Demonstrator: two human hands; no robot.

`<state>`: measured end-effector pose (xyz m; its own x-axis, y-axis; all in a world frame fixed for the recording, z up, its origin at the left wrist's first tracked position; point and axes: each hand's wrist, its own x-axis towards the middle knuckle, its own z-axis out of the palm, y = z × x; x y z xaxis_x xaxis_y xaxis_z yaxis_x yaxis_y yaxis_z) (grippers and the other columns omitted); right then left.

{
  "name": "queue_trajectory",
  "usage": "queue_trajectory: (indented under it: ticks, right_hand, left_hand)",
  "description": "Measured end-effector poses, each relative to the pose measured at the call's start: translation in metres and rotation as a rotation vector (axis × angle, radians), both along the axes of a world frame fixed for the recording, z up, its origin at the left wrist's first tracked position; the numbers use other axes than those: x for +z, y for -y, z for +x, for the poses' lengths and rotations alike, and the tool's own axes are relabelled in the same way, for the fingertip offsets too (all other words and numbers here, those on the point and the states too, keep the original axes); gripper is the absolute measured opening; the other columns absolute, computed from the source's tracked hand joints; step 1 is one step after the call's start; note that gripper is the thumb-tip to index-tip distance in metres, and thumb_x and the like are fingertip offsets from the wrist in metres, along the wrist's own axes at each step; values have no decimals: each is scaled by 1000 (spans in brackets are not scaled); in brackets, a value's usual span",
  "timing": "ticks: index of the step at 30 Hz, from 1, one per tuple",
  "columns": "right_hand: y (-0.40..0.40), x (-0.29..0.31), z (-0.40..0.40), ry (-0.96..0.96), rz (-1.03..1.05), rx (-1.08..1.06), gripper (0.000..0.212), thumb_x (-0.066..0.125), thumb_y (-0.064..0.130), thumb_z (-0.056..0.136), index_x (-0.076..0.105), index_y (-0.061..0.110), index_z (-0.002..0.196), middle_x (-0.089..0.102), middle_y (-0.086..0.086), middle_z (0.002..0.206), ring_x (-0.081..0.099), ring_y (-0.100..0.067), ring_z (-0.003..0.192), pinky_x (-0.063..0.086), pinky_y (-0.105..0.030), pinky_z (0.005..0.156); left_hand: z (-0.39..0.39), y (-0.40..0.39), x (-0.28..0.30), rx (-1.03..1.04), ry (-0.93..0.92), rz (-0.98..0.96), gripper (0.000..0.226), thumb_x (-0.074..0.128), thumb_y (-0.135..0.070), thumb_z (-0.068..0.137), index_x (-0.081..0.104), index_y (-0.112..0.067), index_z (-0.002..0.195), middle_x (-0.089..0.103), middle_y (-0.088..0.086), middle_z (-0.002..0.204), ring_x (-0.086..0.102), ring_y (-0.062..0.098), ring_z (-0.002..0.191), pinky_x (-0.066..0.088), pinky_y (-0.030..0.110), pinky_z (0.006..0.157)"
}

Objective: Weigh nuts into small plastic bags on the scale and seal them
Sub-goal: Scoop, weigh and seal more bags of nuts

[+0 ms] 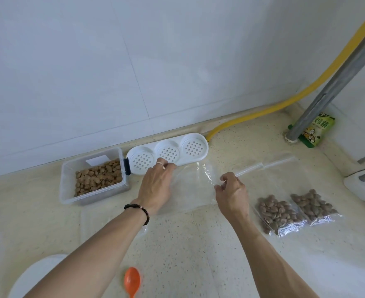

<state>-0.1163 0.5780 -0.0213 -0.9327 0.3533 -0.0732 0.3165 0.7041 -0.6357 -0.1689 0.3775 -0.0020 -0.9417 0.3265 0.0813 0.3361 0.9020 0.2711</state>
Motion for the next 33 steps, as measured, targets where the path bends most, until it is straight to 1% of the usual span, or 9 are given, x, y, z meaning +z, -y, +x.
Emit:
queue_trajectory:
  ticks: [4,7,10,13,18,22,27,29,33]
  right_hand:
    - [1,17,1,5,-156,-73,11,63,11,90,66,8,101,68,-4,84,63,-22,78,53,-32,70]
    - [9,45,3,9,-400,-148,7,61,10,90,68,10,87,61,2,74,55,-14,68,44,-23,59]
    - [25,72,7,-10,-563,-175,11,59,9,90,68,8,84,62,-2,77,53,-15,68,46,-29,63]
    - [50,90,17,-44,-585,-164,11,59,9,89,67,3,84,62,-6,77,54,-16,67,47,-32,64]
    - [114,102,47,-58,-558,-113,10,62,8,89,68,6,82,67,-4,73,58,-14,62,51,-27,61]
    - [177,98,82,9,-574,-82,9,67,9,88,69,5,81,66,-4,68,57,-14,59,50,-26,58]
    - [254,71,120,185,-589,9,2,68,4,85,68,5,83,66,-6,67,55,-16,57,46,-22,54]
    - [277,56,132,273,-562,23,14,71,6,83,65,9,95,69,-7,72,59,-14,58,48,-23,56]
    - [300,34,149,381,-481,12,34,76,12,80,60,15,110,71,-7,80,64,-14,64,52,-26,60]
  left_hand:
    - [-1,8,19,24,63,211,30,53,0,91,63,-10,118,67,6,101,60,23,93,47,32,80]
    - [0,21,39,106,139,378,23,57,-8,92,70,-14,110,70,-1,101,62,13,92,49,26,86]
    - [6,45,64,150,224,510,15,62,-10,90,71,-17,100,70,-5,90,66,8,76,50,17,73]
    - [17,80,79,164,239,596,7,70,-10,85,68,-17,86,70,-3,74,63,4,58,48,13,58]
    - [44,157,86,189,253,689,16,76,-10,80,68,-22,73,68,-4,63,60,7,55,51,27,60]
    - [77,226,86,176,261,666,13,78,-12,79,68,-15,71,67,3,62,56,8,50,47,24,56]
    - [108,312,61,193,330,470,13,77,-17,76,68,-20,66,68,-4,63,61,8,60,51,29,63]
    - [118,335,48,177,377,388,15,78,-16,75,67,-21,65,67,-8,65,63,6,64,52,29,64]
    - [130,360,26,120,446,300,22,78,-15,76,64,-26,62,66,-13,65,61,0,64,45,15,59]
